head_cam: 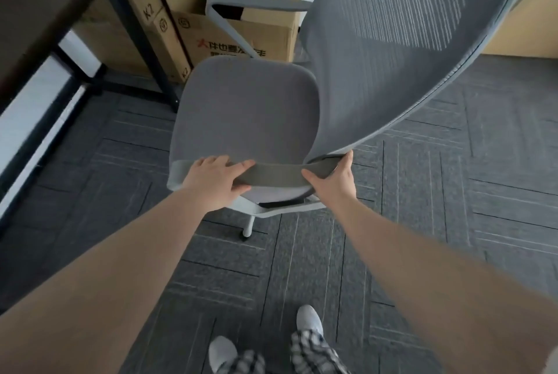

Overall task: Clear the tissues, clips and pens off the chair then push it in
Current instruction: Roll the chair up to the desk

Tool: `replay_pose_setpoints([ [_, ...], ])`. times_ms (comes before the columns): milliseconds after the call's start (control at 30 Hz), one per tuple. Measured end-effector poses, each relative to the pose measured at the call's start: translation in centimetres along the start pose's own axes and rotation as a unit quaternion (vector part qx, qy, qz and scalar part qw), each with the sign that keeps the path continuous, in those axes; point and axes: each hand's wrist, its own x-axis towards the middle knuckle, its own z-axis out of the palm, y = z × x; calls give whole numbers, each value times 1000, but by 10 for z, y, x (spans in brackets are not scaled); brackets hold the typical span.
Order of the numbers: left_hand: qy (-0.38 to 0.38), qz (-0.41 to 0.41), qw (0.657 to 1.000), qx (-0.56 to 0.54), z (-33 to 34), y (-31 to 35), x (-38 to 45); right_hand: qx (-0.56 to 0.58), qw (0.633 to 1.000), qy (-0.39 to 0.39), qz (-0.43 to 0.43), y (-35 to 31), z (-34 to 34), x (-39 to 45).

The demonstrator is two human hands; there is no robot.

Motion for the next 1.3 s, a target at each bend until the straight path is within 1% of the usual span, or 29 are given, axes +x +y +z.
replay_pose_setpoints([
  [167, 17, 9, 1000, 8, 12, -18, -26, -2, 1000, 14, 1, 0, 19, -25],
  [267, 26, 32, 999, 23, 22, -37, -43, 12, 1000, 15, 12, 2, 35, -45],
  [333, 18, 50, 998, 26, 26, -57, -58, 19, 1000, 14, 20, 0, 51, -66],
  [433, 21, 74, 996, 44, 36, -90, -81, 25, 999, 33, 29, -5, 84, -97],
  [600, 19, 95, 994, 43, 53, -141, -110, 26, 998, 47, 40, -11, 136, -138],
  [800, 11, 81, 996, 31, 63, -174, -135, 8, 999, 37, 32, -21, 168, -160],
  [967, 14, 64, 998, 22, 69, -195, -149, -16, 999, 15, 25, -39, 183, -169],
  [1133, 16, 46, 999, 17, 76, -226, -165, -34, 999, 13, 16, -57, 210, -186],
  [1300, 5, 23, 999, 24, 84, -258, -180, -30, 999, -8, 11, -72, 241, -204],
])
